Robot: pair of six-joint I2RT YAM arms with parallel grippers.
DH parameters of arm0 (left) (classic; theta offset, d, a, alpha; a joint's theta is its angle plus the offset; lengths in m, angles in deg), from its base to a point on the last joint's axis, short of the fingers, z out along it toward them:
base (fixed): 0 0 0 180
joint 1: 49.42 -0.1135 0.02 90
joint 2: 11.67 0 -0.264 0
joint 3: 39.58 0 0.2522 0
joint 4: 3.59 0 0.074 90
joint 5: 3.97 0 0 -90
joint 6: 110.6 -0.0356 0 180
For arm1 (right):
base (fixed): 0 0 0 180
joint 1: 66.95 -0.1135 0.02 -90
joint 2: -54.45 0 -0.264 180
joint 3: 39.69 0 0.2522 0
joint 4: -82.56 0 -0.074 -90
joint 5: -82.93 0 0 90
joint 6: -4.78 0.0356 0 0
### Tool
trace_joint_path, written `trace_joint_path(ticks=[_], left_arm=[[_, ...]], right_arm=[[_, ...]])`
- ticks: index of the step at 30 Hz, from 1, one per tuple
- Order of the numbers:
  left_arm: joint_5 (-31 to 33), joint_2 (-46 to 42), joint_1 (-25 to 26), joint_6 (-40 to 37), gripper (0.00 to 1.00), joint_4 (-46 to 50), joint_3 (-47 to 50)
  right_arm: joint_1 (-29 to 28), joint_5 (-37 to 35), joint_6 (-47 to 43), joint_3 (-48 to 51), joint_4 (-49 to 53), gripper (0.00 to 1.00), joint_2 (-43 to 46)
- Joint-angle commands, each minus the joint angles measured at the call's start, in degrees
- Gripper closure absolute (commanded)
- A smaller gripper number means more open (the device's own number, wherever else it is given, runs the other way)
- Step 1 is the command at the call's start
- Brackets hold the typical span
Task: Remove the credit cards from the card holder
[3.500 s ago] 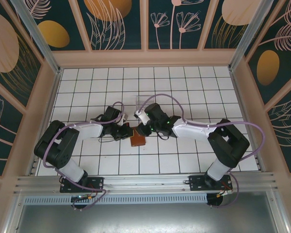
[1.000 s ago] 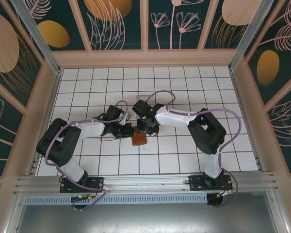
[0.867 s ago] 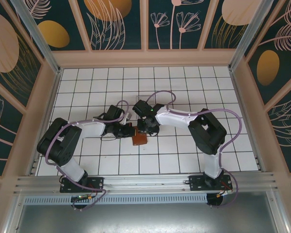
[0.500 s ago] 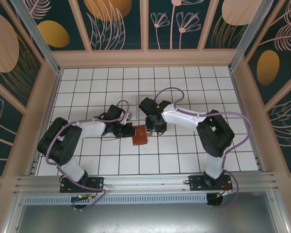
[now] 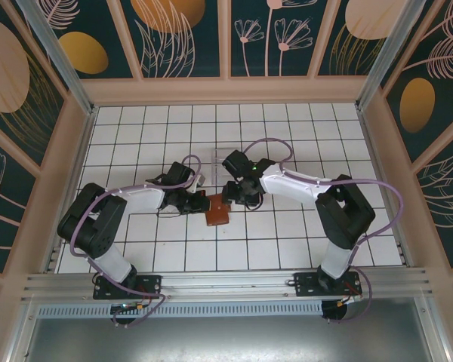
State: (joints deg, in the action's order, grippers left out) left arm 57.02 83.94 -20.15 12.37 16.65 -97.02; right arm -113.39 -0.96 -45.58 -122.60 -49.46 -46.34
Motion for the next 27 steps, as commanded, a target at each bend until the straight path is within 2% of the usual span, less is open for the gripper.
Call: trace_joint_path(ticks=[1, 7, 12, 18, 23, 27], left_arm=[[13.4, 3.3, -0.9, -1.2, 1.0, 11.0, 2.5], [13.2, 3.1, -0.9, -0.9, 1.0, 11.0, 2.3], [13.4, 2.9, -1.0, -1.1, 1.0, 11.5, 2.2], [13.4, 3.0, -0.9, -1.0, 1.0, 11.6, 1.9], [13.7, 2.9, -0.9, -1.2, 1.0, 12.1, 1.3], [13.7, 1.1, -0.9, -0.9, 0.98, 12.9, 0.3]], right_arm=[[0.0, 3.7, -1.2, -0.6, -3.6, 0.38, -1.6], [0.0, 4.5, -2.5, -1.5, -2.8, 0.36, -5.2], [0.1, 1.9, -2.4, -0.1, -1.2, 0.47, -4.6], [0.3, 0.1, -1.3, 1.1, -0.7, 0.52, -1.9], [0.5, -1.5, -1.3, 1.1, -0.4, 0.68, -1.2], [0.5, -1.6, -1.8, 0.9, -1.2, 0.87, -0.4]])
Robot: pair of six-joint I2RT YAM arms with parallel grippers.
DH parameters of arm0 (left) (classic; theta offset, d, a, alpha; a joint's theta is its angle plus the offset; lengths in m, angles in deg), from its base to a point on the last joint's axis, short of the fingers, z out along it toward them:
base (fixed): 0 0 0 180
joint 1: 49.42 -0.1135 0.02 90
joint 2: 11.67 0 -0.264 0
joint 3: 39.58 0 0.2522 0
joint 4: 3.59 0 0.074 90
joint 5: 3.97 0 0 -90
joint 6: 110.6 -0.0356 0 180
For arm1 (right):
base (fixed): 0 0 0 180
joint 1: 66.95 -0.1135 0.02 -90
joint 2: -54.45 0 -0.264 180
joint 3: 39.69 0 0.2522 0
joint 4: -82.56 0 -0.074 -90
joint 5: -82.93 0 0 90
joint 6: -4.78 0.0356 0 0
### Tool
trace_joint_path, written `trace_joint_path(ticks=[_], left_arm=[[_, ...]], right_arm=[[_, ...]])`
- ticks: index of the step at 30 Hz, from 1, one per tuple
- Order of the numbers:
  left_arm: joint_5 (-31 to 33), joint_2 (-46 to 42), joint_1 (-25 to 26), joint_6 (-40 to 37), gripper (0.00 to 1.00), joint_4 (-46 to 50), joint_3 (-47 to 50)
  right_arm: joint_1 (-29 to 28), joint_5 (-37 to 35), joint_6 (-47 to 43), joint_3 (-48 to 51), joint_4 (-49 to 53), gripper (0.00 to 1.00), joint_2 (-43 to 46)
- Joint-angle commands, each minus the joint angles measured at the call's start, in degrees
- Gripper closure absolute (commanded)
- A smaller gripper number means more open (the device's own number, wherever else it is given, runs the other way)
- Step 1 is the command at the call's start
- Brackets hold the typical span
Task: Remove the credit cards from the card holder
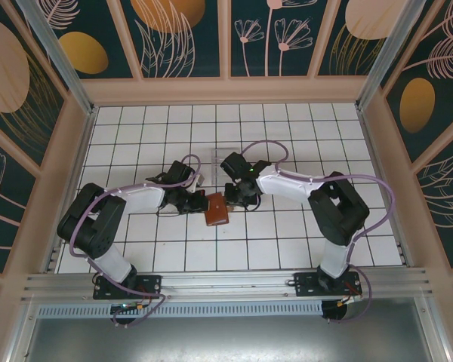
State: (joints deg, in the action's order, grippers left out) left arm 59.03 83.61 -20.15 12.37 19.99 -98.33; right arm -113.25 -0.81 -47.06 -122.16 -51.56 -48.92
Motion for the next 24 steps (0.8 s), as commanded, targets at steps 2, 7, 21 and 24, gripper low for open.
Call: trace_joint_path(ticks=[2, 7, 21, 24], left_arm=[[11.4, 0.3, -0.9, -0.7, 0.93, 9.8, 1.1], [11.4, -3.9, -0.9, 1.2, 0.76, 10.2, 0.1], [6.4, -11.1, -0.9, 5.7, 0.38, 8.7, -2.6], [5.5, -11.6, -0.9, 6.1, 0.33, 8.1, -2.5]], right_arm=[[0.2, -1.1, -0.5, 0.5, 0.2, 0.95, 2.8], [-0.5, 1.5, 0.0, 0.5, -2.3, 1.0, 5.4], [-4.1, 4.3, 3.4, -2.0, -5.4, 1.0, 8.1], [-4.4, 4.1, 3.7, -3.0, -5.3, 1.0, 8.4]])
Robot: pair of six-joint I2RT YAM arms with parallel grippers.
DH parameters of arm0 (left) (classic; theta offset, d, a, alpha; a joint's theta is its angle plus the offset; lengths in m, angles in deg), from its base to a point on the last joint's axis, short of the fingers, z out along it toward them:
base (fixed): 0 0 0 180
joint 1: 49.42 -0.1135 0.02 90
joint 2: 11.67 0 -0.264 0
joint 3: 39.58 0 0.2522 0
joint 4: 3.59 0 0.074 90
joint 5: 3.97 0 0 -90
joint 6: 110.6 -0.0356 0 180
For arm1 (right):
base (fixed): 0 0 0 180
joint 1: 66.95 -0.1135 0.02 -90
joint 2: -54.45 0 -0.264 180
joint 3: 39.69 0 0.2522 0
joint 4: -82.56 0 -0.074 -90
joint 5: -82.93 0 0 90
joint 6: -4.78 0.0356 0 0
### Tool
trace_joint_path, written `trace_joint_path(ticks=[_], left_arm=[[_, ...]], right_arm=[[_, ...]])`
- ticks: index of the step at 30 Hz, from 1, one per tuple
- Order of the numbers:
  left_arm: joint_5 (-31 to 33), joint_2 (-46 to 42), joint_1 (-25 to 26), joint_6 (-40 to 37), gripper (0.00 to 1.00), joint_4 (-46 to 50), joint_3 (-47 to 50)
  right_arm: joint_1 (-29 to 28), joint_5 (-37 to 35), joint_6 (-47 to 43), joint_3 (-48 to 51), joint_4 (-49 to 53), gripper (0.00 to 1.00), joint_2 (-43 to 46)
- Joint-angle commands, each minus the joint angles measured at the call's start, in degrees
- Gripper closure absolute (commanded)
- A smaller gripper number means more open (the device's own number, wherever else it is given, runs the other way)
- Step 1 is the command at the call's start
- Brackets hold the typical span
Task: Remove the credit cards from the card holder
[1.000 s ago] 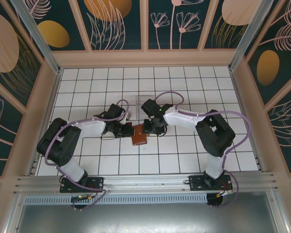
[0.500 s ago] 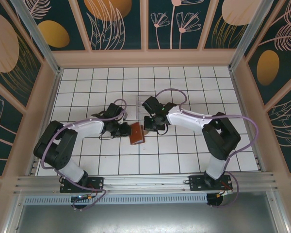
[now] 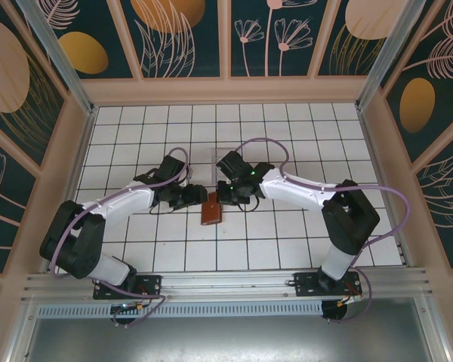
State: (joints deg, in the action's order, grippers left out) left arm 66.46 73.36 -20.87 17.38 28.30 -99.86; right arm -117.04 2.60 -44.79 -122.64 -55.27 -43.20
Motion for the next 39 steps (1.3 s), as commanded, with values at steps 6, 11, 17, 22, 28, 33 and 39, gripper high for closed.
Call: trace_joint_path(ticks=[6, 11, 17, 22, 28, 33, 39], left_arm=[[-5.3, -1.7, -0.2, 1.4, 0.26, -2.0, -0.7], [-6.3, -1.5, -0.2, 1.0, 0.23, -2.6, -0.5], [-3.1, 0.7, -0.2, -1.2, 0.24, 0.6, -0.6], [-2.8, 2.5, -0.2, -2.7, 0.24, 1.7, -0.4], [1.1, 0.9, -0.2, -3.0, 0.28, 4.0, -0.7], [5.4, -1.8, -0.2, -3.0, 0.29, 6.5, -1.5], [8.3, -3.3, -0.2, -3.3, 0.29, 8.8, -1.6]], right_arm=[[-1.2, 0.8, 1.2, -4.1, -1.4, 1.0, 2.7], [-1.4, 0.9, 1.0, -4.6, -1.2, 1.0, 2.3], [-1.3, 0.5, 1.0, -4.6, -0.9, 1.0, 2.1], [-1.3, 0.4, 0.9, -4.7, -0.6, 1.0, 2.1], [-1.1, -1.2, 1.1, -4.3, 0.5, 1.0, 2.3], [-0.1, -2.2, 1.6, -2.5, 1.5, 1.0, 2.5], [1.1, -2.6, 1.5, -0.5, 1.6, 1.0, 2.7]])
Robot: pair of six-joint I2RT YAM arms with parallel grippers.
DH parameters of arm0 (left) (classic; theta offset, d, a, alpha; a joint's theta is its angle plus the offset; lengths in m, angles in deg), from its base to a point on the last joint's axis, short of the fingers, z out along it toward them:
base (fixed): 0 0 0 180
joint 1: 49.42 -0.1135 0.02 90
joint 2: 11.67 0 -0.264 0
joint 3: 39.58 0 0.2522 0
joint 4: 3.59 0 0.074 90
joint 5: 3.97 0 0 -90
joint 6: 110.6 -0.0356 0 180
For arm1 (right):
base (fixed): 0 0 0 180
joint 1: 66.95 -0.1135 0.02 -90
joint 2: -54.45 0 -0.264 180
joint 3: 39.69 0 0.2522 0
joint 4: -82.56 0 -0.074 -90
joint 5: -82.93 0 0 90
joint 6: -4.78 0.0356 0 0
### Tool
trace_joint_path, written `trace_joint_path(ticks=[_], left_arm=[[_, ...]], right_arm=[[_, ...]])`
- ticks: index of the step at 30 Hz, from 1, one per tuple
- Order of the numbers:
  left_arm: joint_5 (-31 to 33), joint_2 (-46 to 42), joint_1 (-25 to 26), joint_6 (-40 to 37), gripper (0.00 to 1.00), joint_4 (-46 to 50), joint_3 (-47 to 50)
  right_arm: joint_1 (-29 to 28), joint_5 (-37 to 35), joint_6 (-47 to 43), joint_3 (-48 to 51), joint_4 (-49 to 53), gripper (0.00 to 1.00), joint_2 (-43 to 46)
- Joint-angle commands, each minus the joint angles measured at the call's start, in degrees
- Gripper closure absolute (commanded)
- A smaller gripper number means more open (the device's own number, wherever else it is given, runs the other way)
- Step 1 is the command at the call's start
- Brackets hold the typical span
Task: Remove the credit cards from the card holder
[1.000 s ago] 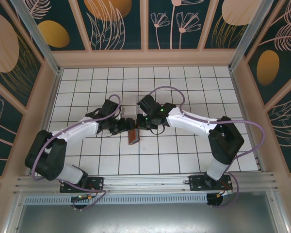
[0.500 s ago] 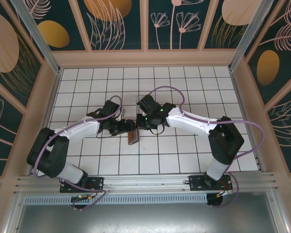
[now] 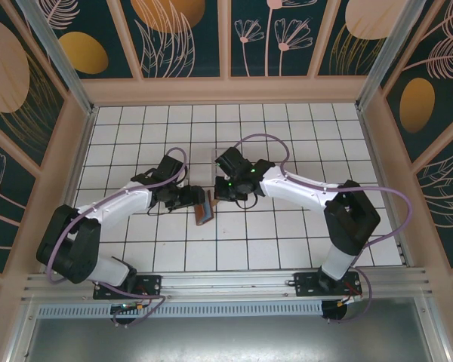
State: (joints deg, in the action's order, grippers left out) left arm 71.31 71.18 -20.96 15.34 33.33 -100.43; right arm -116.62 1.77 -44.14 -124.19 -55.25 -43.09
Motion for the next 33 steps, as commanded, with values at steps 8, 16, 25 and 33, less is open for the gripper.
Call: trace_joint_path(ticks=[8, 16, 25, 33], left_arm=[[5.7, -2.3, -0.1, -1.6, 0.29, 5.5, -0.6], [11.4, -3.6, -0.1, -1.9, 0.4, 8.5, -0.5], [14.7, -3.0, -0.1, -2.7, 0.48, 9.5, -0.5], [15.4, -4.2, -0.1, -2.1, 0.5, 9.5, -0.4]], right_arm=[[1.8, -2.0, 0.4, 2.8, 1.7, 1.0, 2.4], [2.4, -3.3, 0.4, 3.0, 2.5, 1.0, 3.5], [0.4, 0.4, 0.6, -0.1, -0.5, 1.0, 5.1], [-2.4, 2.0, 1.3, -5.3, -1.0, 1.0, 1.9]])
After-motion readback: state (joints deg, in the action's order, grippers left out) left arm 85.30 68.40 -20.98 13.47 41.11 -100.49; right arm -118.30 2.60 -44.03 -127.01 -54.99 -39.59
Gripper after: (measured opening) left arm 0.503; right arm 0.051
